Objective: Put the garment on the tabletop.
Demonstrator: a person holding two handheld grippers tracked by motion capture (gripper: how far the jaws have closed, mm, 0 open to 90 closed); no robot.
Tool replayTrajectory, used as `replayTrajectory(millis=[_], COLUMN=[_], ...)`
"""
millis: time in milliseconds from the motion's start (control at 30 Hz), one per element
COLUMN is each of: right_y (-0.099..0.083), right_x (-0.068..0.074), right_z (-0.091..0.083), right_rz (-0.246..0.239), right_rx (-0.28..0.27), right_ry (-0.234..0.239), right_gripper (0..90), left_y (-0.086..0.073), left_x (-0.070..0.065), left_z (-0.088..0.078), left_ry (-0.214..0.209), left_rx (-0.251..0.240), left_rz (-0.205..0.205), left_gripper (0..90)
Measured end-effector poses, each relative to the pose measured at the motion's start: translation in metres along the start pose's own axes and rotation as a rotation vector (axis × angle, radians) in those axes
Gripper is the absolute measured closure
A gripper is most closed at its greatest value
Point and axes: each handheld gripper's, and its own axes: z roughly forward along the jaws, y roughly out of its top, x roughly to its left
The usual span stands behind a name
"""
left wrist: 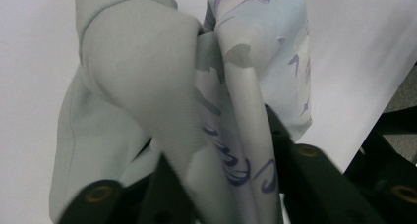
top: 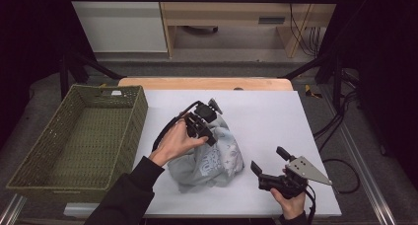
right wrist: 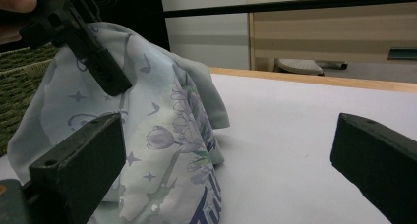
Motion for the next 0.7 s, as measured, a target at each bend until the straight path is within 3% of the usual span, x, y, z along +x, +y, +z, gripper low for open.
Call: replayTrajectory(millis=[133, 233, 300, 367, 467, 567, 667, 700], right_y=[0.001, 0.001, 0.001, 0.001, 0.002, 0.002, 0.002, 0.003], right_x=[0.000, 0.000, 0.000, 0.001, 0.001, 0.001, 0.000, 0.001], right_z=[-0.001, 0.000, 0.000, 0.001, 0.000, 0.000, 0.000, -0.001], right_rz=[-0.002, 0.002, -0.004, 0.000, 0.000, 0.003, -0.008, 0.010], right_rx=[0.004, 0.002, -0.002, -0.004, 0.004, 0.001, 0.002, 0.006], right_ry=[0.002, 0.005, 0.004, 0.002, 0.001, 0.009, 0.009, 0.014], right_gripper=[0.3, 0.3, 0.3, 0.3, 0.2, 0.2, 0.2, 0.2], left_y=[-0.001, -0.001, -0.002, -0.003, -0.006, -0.011, -0.015, -0.016], left_x=[0.001, 0.003, 0.003, 0.004, 0.001, -0.001, 0.001, 0.001], left_z=[-0.005, -0.009, -0.009, -0.012, -0.017, -0.022, -0.031, -0.033], left_ry=[0.015, 0.017, 0.014, 0.011, 0.077, 0.120, 0.125, 0.129], left_rx=[-0.074, -0.129, -0.138, -0.170, -0.220, -0.288, -0.333, -0.363], left_rz=[0.016, 0.021, 0.018, 0.014, 0.037, 0.026, 0.026, 0.011], left_gripper=[38.4, 26.0, 18.4, 14.5, 8.7, 7.9, 7.0, 6.4])
